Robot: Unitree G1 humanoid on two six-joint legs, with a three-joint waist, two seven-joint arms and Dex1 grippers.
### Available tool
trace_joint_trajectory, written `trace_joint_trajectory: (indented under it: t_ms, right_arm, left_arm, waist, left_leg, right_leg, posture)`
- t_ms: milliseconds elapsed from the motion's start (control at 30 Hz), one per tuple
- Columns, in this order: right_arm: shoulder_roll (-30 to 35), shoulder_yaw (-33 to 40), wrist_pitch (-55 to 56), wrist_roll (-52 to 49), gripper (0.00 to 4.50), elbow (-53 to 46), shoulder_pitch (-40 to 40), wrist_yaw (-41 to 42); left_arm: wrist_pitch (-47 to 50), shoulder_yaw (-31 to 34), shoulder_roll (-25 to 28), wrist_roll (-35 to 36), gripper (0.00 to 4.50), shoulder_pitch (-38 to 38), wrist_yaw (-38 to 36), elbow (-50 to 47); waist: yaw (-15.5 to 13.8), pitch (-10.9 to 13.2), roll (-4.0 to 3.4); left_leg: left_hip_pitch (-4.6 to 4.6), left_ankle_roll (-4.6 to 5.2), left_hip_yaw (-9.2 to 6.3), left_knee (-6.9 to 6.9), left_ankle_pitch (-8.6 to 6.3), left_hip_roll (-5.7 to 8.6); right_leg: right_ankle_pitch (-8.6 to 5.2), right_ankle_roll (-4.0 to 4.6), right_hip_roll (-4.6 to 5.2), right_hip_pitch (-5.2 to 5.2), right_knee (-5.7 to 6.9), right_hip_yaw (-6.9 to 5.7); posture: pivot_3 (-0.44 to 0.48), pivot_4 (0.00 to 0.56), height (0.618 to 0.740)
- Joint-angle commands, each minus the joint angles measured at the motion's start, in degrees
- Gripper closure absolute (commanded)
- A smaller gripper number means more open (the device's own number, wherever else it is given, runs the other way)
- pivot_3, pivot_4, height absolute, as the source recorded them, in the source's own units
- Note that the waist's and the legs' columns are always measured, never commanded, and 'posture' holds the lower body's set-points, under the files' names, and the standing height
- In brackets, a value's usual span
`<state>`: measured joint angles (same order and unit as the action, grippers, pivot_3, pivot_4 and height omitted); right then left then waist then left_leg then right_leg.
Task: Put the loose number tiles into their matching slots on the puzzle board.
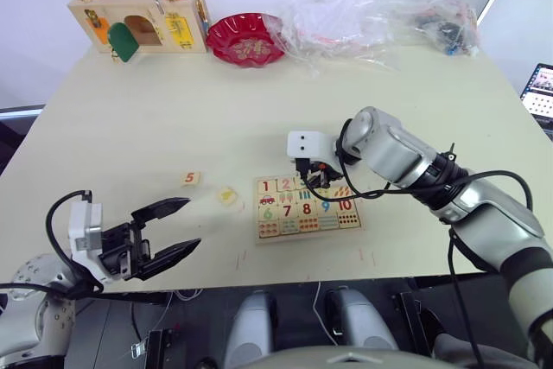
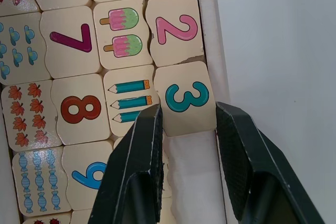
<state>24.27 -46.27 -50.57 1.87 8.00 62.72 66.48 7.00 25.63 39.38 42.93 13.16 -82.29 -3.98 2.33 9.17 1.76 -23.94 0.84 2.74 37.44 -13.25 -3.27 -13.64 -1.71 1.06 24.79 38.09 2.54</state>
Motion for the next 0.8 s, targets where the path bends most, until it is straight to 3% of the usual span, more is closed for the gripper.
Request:
trace_joint_trajectory:
  t_ms: [33, 67, 100, 133, 167, 200, 367, 767, 800]
  right_arm:
    - [-0.26, 0.88, 0.84, 0.65, 3.54, -0.03, -0.04, 0.57]
    - [-0.3, 0.89, 0.92, 0.78, 3.54, -0.02, -0.08, 0.58]
    - [-0.33, 0.92, 0.99, 0.87, 3.04, 0.01, -0.12, 0.61]
    - [-0.33, 0.94, 1.1, 1.0, 3.04, 0.05, -0.17, 0.62]
    - [-0.33, 0.97, 1.2, 1.12, 2.44, 0.07, -0.22, 0.61]
    - [-0.37, 1.1, 1.24, 1.21, 2.31, 0.09, -0.28, 0.51]
    - [-0.28, 1.5, 1.45, 1.41, 0.03, -0.23, -0.48, 0.93]
    - [0.11, 15.56, 2.38, -6.11, 0.03, -4.88, -6.5, -1.08]
    - [0.08, 16.66, 2.59, -6.19, 0.27, -4.21, -7.38, -2.15]
  left_arm:
    - [-0.3, 0.98, 0.03, 0.85, 0.0, 0.03, 0.11, -1.69]
    - [-0.31, 1.03, 0.07, 0.86, 0.0, 0.04, 0.05, -1.61]
    - [-0.34, 1.07, 0.1, 0.87, 0.0, 0.04, -0.02, -1.54]
    - [-0.35, 1.11, 0.12, 0.88, 0.0, 0.04, -0.07, -1.47]
    - [-0.37, 1.13, 0.13, 0.88, 0.0, 0.05, -0.13, -1.41]
    - [-0.37, 1.13, 0.14, 0.89, 0.0, 0.04, -0.16, -1.38]
    - [-0.36, 1.05, 0.19, 0.9, 0.0, -0.16, -0.37, -1.05]
    - [-0.59, 1.07, -0.13, 0.73, 0.0, -0.39, -0.37, -0.61]
    - [-0.63, 1.07, -0.19, 0.71, 0.0, -0.39, -0.37, -0.58]
  waist:
    - [0.0, 0.0, 0.0]
    - [0.0, 0.0, 0.0]
    - [0.0, 0.0, 0.0]
    - [0.0, 0.0, 0.0]
    - [0.0, 0.0, 0.0]
    - [0.0, 0.0, 0.0]
    - [0.01, 0.0, 0.0]
    - [-0.04, 0.0, 0.0]
    - [-0.03, 0.0, 0.0]
  left_leg:
    - [0.0, 0.0, 0.01, 0.0, 0.0, 0.0]
    - [0.0, 0.0, 0.0, 0.0, 0.0, 0.0]
    - [0.0, 0.0, 0.0, 0.0, 0.0, 0.0]
    - [0.0, 0.0, 0.0, 0.0, 0.0, 0.0]
    - [0.0, 0.0, 0.0, 0.0, 0.0, 0.0]
    - [0.0, 0.0, 0.0, 0.0, 0.0, 0.0]
    - [0.0, 0.0, 0.0, 0.0, 0.0, 0.0]
    - [0.0, 0.0, -0.01, -0.03, 0.0, 0.0]
    - [0.0, 0.0, 0.0, -0.03, 0.0, 0.0]
  right_leg:
    - [0.0, 0.0, 0.0, 0.0, 0.0, 0.0]
    - [0.0, 0.0, 0.0, 0.0, 0.0, 0.0]
    - [0.0, 0.0, 0.0, 0.0, 0.0, 0.0]
    - [0.0, 0.0, 0.0, 0.0, 0.0, 0.0]
    - [0.0, 0.0, 0.0, 0.0, 0.0, 0.0]
    - [0.0, 0.0, 0.0, 0.0, 0.0, 0.0]
    - [0.0, 0.0, 0.0, 0.0, 0.0, 0.0]
    - [0.0, 0.0, 0.0, -0.02, -0.03, 0.0]
    - [0.0, -0.01, 0.0, -0.02, -0.03, 0.0]
  posture:
    - [0.0, 0.15, 0.74]
    - [0.0, 0.15, 0.74]
    - [0.0, 0.15, 0.74]
    - [0.0, 0.15, 0.74]
    - [0.0, 0.15, 0.74]
    - [0.0, 0.15, 0.74]
    - [0.0, 0.15, 0.74]
    - [0.0, 0.15, 0.74]
    - [0.0, 0.15, 0.74]
